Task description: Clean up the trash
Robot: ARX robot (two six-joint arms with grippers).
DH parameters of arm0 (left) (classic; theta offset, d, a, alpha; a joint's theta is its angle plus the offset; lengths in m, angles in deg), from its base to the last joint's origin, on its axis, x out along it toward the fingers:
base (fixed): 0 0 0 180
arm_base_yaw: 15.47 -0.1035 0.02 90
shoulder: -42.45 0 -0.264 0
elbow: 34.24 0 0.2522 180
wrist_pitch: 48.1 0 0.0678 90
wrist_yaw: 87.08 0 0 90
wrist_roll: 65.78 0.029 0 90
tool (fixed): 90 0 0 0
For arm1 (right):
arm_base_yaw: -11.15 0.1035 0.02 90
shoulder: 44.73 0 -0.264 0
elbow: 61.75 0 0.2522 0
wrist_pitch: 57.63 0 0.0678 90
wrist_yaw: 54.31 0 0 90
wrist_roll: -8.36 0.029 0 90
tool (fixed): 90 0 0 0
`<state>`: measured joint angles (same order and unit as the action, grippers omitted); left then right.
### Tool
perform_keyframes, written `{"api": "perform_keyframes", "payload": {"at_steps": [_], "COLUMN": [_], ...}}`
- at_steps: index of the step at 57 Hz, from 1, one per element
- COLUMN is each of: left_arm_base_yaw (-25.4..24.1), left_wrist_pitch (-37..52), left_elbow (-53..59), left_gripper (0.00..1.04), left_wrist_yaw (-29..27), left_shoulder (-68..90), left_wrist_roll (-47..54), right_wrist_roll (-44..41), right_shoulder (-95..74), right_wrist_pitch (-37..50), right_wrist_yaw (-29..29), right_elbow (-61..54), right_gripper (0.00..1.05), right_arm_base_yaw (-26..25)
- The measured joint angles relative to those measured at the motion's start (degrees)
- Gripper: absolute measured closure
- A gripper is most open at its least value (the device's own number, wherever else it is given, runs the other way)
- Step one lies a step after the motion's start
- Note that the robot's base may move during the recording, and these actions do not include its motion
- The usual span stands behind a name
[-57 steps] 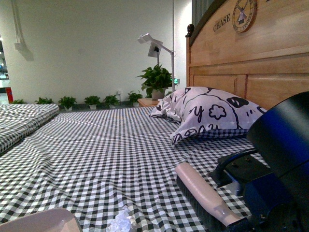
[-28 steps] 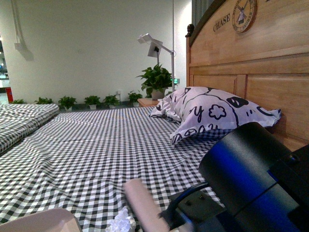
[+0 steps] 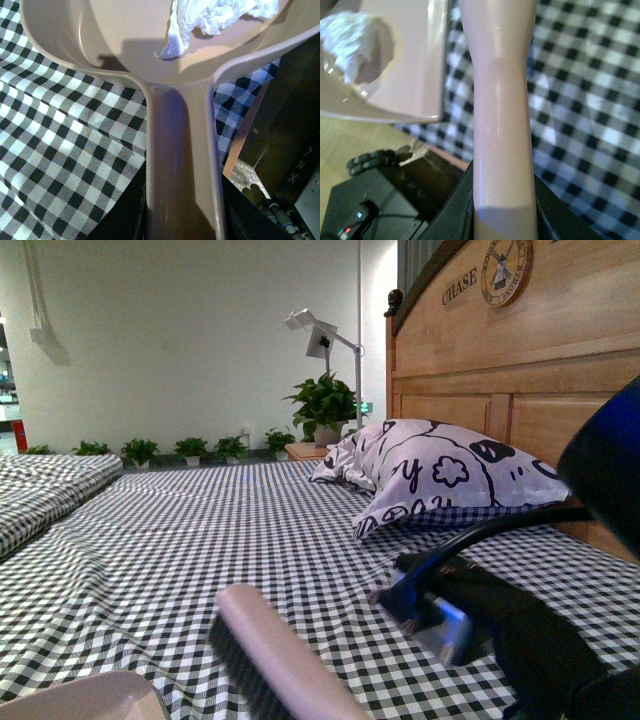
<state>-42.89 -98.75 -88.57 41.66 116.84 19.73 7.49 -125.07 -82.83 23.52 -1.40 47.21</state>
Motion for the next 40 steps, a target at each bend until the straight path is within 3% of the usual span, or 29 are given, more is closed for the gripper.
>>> {"api": "perform_keyframes", "payload": {"at_steps": [8, 12, 18, 27, 40], "left_arm_base_yaw": [-0.31, -0.94, -1.55, -2.69, -4.52], "left_wrist_pitch": [3.72, 20.44, 33.75, 47.74, 52.68], "left_elbow": [1.97, 6.27, 7.02, 7.02, 6.73], "left_gripper": [0.78, 0.78, 0.78, 0.78, 0.78], "left_wrist_yaw": [1.99, 7.65, 8.35, 3.78, -6.82], "left_shoulder": [-0.81, -3.63, -5.88, -8.61, -12.22], "left_wrist_roll": [-2.62, -14.10, -28.76, -52.04, -72.17], "right_wrist_roll": [1.18, 2.45, 3.93, 3.74, 3.98], "right_shoulder": [1.05, 2.64, 5.62, 12.61, 22.62], "right_wrist_pitch": [1.95, 2.03, 1.95, 0.39, -2.82], "right_wrist_yaw": [1.97, 1.88, -0.48, -4.94, -14.62], "right_elbow": [0.57, 1.22, 1.44, 1.79, 3.37], "right_gripper": [0.85, 0.85, 0.85, 0.85, 0.85], "right_arm_base_yaw": [-5.05, -9.18, -13.99, -21.55, -29.86]}}
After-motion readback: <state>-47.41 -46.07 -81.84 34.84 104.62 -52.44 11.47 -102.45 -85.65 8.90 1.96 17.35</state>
